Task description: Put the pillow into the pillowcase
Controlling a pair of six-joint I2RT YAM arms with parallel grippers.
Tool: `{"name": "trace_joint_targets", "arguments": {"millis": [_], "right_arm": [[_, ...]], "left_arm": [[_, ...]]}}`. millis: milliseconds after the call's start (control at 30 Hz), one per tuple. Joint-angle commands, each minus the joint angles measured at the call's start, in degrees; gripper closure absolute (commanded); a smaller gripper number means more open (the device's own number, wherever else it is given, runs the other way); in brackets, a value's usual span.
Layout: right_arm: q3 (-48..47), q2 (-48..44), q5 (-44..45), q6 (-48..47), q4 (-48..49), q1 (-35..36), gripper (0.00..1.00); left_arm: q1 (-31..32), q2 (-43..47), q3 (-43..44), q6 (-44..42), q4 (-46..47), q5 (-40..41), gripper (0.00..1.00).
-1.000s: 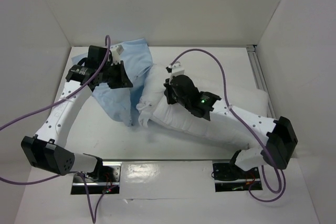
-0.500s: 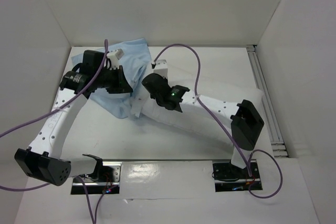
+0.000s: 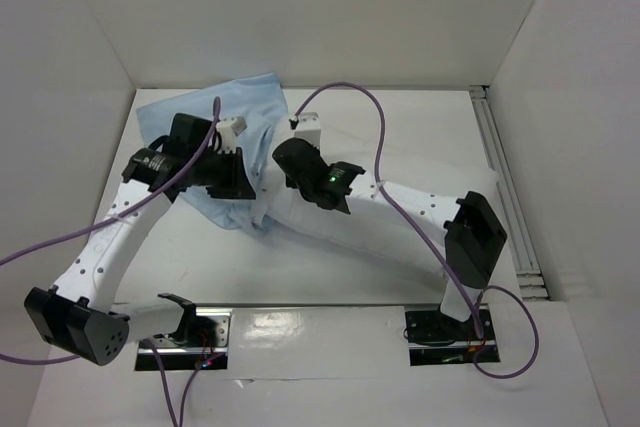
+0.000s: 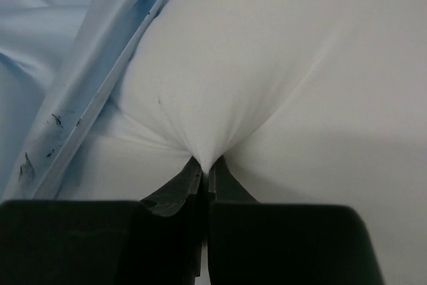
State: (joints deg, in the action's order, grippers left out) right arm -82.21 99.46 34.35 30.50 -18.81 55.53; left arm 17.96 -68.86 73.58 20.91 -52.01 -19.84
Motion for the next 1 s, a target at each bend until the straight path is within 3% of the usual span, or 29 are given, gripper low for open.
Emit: {"name": "trace_joint_targets", "arguments": {"millis": [0,100,167,333,467,667,967], "right_arm": [[2.12,0.30,-0.69,2.36,5.27,1.15,1.00],[8.01,-2.06,-2.61,4.03,7.90,1.78,1.00],[10.22,-3.30,-4.28,4.83,9.75,2.30,1.00],[13.04,-4.62,-4.90,6.24,10.37,2.30,1.00],[13.57,-4.63,-4.90,6.24,10.98,2.83,1.00],[12.87,-4.02,-5.43,6.24,10.99,3.97,1.00],[11.11,-2.78,-4.73,5.71,10.46,4.50,1.00]], "left_arm": [[0.41,2.50,5.15,-1.31,-1.43,-2.49,0.67],[-0.20,0.93,9.45,-0.08,-0.73,-0.12,0.18],[-1.68,-0.39,10.79,0.71,0.85,0.50,0.13],[-2.31,-13.36,17.29,2.38,3.14,8.13,0.29],[-2.31,-22.51,22.12,3.87,3.40,14.99,0.32],[-2.84,-32.11,29.50,6.07,6.30,17.29,0.36],[-3.37,-40.30,31.01,6.78,6.31,20.19,0.42]]}}
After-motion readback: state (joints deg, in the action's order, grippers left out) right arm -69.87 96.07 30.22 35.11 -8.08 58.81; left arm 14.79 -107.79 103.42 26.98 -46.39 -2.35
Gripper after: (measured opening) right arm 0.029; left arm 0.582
